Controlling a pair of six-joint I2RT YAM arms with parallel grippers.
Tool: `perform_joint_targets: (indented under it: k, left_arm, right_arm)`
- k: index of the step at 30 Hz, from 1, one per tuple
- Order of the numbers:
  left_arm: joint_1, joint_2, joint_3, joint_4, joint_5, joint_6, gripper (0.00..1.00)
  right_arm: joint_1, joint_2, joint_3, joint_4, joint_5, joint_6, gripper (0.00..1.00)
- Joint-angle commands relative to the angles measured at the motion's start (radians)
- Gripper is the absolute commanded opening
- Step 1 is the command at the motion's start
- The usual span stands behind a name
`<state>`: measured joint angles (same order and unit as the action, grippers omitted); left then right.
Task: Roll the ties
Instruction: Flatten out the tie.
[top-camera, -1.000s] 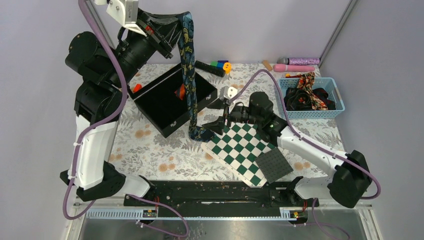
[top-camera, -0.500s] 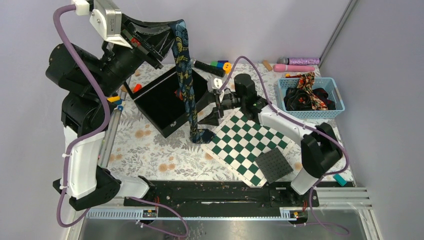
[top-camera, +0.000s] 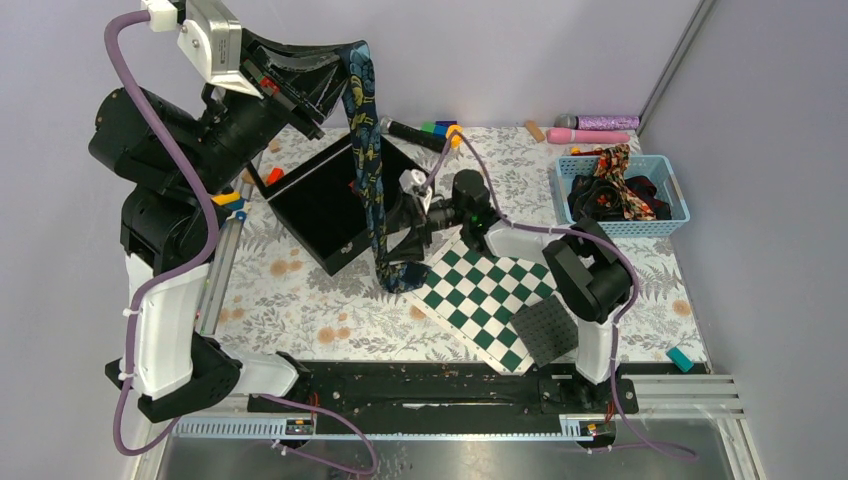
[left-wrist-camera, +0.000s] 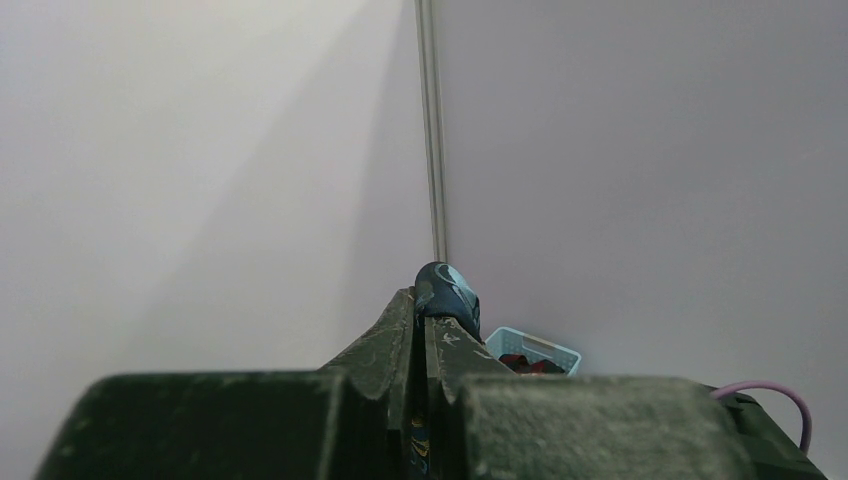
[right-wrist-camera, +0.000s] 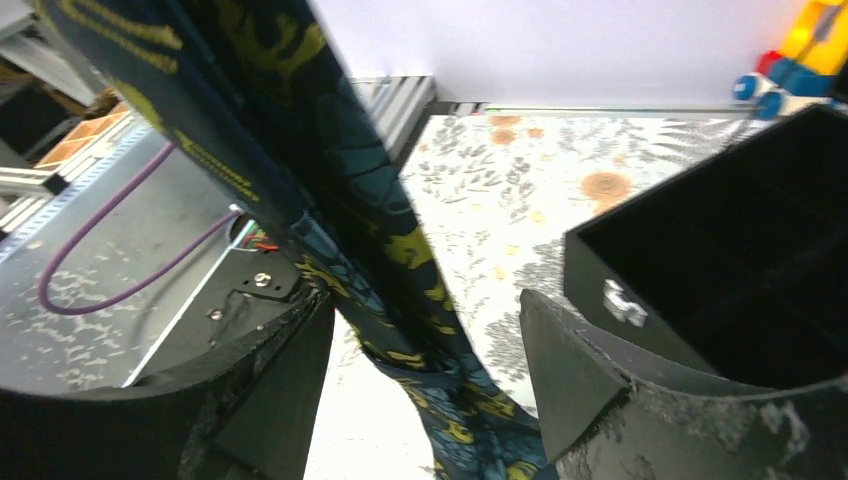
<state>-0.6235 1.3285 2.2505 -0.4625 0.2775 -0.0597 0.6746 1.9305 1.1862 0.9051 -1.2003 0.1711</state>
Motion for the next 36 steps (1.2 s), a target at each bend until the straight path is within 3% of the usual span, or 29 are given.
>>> perform_joint_targets:
  k: [1, 15, 27, 33, 36]
  left_arm:
    - [0.008, -0.022, 0.006, 0.034, 0.024, 0.012, 0.0]
    - [0.017, -0.025, 0.001, 0.031, 0.037, 0.017, 0.0]
    - [0.037, -0.04, -0.008, 0.021, 0.024, 0.035, 0.0]
    - [0.042, -0.047, -0.008, 0.021, 0.025, 0.035, 0.0]
    - [0.049, -0.05, -0.005, 0.019, 0.02, 0.038, 0.0]
  right_arm:
    - [0.058, 0.017, -0.034, 0.221, -0.052, 0.112, 0.75]
    - [0.071, 0.033, -0.118, 0.242, -0.051, 0.093, 0.69]
    - [0.104, -0.006, -0.238, 0.292, -0.028, 0.096, 0.7]
    - [0.115, 0.014, -0.262, 0.312, -0.01, 0.097, 0.57]
    - [0.117, 0.019, -0.279, 0.327, -0.005, 0.096, 0.55]
